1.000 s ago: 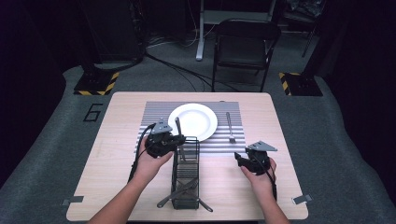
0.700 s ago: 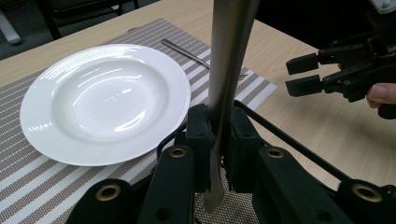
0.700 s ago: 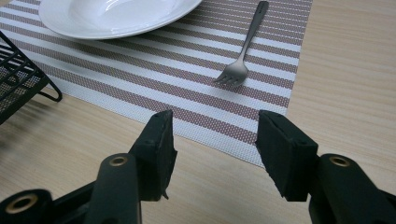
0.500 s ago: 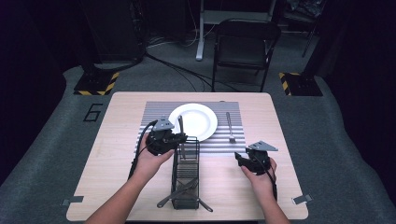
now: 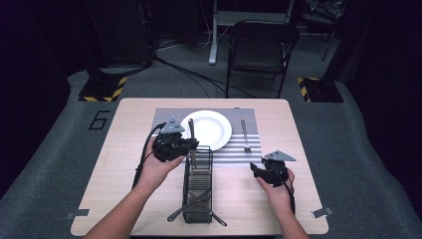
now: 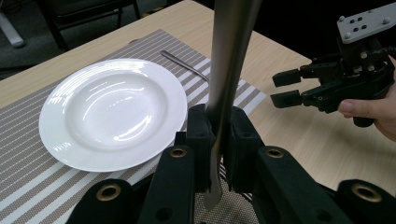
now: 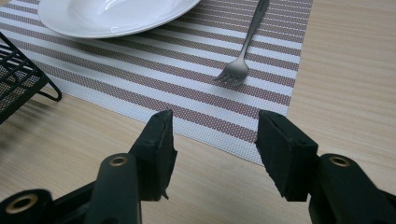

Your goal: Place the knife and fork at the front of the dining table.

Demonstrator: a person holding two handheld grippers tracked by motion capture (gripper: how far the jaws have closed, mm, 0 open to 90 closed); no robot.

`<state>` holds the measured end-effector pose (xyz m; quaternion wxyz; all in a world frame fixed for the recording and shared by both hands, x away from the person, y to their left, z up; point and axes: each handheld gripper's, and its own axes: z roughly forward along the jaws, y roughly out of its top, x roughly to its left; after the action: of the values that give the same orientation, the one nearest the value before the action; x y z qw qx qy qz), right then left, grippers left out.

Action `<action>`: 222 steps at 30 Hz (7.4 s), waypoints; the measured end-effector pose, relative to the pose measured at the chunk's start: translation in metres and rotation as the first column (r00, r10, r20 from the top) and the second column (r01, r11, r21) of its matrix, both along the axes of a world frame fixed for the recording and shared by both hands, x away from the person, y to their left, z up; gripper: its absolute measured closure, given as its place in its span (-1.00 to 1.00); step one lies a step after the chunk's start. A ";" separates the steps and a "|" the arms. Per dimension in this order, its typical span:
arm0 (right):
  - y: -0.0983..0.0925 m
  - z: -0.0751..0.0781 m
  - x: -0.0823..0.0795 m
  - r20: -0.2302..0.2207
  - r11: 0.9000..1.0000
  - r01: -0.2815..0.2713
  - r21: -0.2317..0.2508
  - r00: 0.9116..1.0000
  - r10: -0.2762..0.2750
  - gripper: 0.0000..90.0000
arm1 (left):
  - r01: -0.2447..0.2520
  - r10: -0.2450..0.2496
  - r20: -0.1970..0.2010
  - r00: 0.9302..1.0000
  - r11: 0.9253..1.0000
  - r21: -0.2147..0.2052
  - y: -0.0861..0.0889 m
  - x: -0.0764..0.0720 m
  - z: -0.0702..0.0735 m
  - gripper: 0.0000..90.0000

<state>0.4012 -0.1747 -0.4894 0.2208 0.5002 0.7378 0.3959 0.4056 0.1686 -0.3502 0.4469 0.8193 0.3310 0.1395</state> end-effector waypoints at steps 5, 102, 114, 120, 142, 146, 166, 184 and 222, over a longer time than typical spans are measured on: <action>-0.001 0.000 0.000 -0.001 1.000 0.002 0.004 1.000 -0.002 0.02 | 0.000 0.000 0.007 1.000 1.000 0.000 0.001 -0.001 0.013 0.81; 0.001 -0.005 0.002 -0.019 1.000 0.001 -0.003 1.000 -0.001 0.02 | -0.356 0.357 -0.041 0.933 0.934 0.035 0.098 0.059 -0.064 0.83; -0.001 -0.005 0.003 -0.022 1.000 0.006 0.005 1.000 -0.006 0.02 | -0.401 0.399 -0.058 0.915 0.916 -0.025 0.098 0.077 -0.072 0.83; -0.001 -0.005 0.003 -0.019 1.000 0.006 0.006 1.000 -0.006 0.02 | -0.410 0.408 -0.059 0.911 0.911 -0.043 0.098 0.084 -0.077 0.82; -0.003 -0.007 0.005 -0.027 1.000 0.018 0.023 0.999 -0.017 0.02 | -0.474 0.466 -0.084 0.881 0.872 -0.126 0.099 0.106 -0.097 0.82; -0.003 -0.006 0.005 -0.026 0.999 0.020 0.025 0.999 -0.019 0.02 | -0.475 0.469 -0.075 0.880 0.870 -0.130 0.097 0.106 -0.098 0.82; -0.005 -0.007 0.006 -0.030 0.999 0.024 0.032 0.999 -0.023 0.02 | -0.503 0.494 -0.101 0.863 0.859 -0.099 0.081 0.124 -0.121 0.83; -0.005 -0.008 0.006 -0.028 0.999 0.015 0.031 1.000 -0.014 0.02 | -0.618 0.598 -0.186 0.780 0.782 -0.078 0.074 0.143 -0.132 0.83; -0.004 -0.009 0.003 -0.036 0.999 0.009 0.045 0.999 -0.007 0.03 | -0.709 0.687 -0.251 0.682 0.705 0.002 0.057 0.172 -0.166 0.83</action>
<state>0.4046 -0.1786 -0.4983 0.1978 0.5150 0.7303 0.4028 0.5777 0.2260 -0.5167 0.3562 0.6193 0.6745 0.1864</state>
